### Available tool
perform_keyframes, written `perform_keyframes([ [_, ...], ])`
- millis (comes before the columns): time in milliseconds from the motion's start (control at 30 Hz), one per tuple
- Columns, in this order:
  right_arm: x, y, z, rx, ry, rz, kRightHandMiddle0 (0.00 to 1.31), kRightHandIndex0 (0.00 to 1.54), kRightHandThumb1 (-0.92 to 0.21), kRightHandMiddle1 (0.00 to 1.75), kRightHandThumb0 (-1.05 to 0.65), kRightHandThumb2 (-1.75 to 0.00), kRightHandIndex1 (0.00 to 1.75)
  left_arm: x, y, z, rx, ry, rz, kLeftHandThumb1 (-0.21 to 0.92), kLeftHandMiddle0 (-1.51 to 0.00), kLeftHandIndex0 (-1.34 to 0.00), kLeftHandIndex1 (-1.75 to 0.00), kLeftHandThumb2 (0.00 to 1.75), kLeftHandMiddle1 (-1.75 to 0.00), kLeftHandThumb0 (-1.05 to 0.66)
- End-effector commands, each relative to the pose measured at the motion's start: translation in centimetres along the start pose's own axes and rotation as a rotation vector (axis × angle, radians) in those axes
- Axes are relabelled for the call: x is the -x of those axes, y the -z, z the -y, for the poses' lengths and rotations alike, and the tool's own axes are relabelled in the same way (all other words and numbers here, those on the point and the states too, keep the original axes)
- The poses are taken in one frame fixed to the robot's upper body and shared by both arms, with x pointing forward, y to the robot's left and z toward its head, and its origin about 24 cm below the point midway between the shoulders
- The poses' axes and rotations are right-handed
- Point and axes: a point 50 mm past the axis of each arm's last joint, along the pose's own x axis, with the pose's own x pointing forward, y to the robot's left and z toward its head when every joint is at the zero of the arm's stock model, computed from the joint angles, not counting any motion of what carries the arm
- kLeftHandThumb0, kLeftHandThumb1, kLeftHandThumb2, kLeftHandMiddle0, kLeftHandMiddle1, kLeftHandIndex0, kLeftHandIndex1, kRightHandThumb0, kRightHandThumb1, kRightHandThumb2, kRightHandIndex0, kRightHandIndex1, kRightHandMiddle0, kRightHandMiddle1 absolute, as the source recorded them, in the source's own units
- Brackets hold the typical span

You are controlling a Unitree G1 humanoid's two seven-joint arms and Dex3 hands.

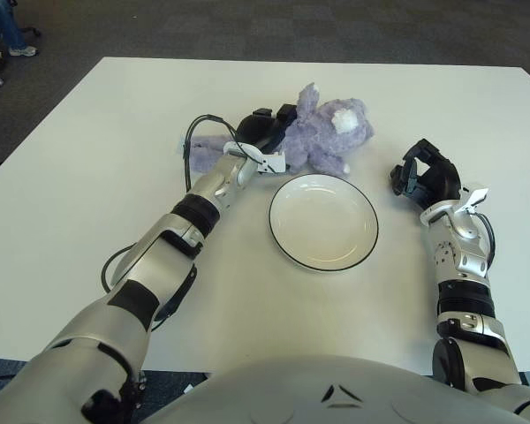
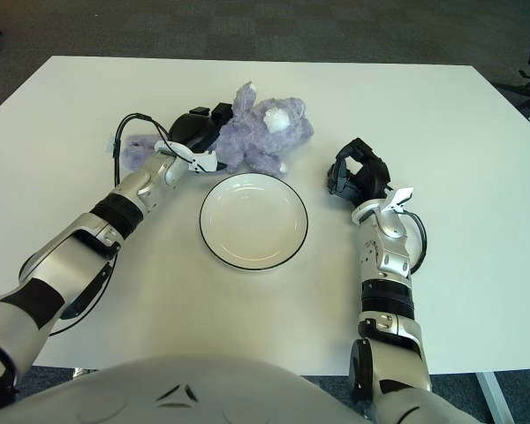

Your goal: Put the doll into the plate.

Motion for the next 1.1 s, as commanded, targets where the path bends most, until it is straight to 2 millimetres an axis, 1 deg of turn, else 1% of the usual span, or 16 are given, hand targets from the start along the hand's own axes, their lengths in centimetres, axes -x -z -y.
perform_keyframes([
  [0,1.0,2.6,0.2,-0.031,0.029,-0.123,0.54,1.16,-0.41,1.75,-0.45,-1.2,1.75,0.5,0.5,0.6,0.01,0.005,-0.03,0.07,-0.85,-0.71,-1.75,1.47,-1.36,0.0],
  [200,1.0,2.5,0.3,-0.032,0.033,-0.125,0.54,1.16,-0.41,1.75,-0.45,-1.19,1.75,0.5,0.5,0.4,0.027,-0.012,-0.039,0.02,-0.87,-0.73,-1.75,1.54,-1.41,0.0],
  [467,1.0,2.5,0.2,-0.036,0.032,-0.127,0.53,1.15,-0.42,1.75,-0.45,-1.18,1.75,0.6,0.5,0.3,0.045,-0.035,-0.039,0.02,-0.88,-0.71,-1.75,1.54,-1.41,0.0],
  [700,1.0,2.6,0.3,-0.036,0.032,-0.13,0.53,1.15,-0.43,1.75,-0.45,-1.17,1.75,0.7,0.4,0.2,0.074,-0.061,-0.036,0.0,-0.87,-0.7,-1.75,1.59,-1.5,0.0],
  [1067,0.9,2.6,0.3,-0.025,0.03,-0.136,0.53,1.16,-0.42,1.75,-0.45,-1.18,1.75,0.9,0.5,-0.9,0.1,-0.143,-0.033,-0.03,-0.85,-0.74,-1.75,1.64,-1.55,0.0],
])
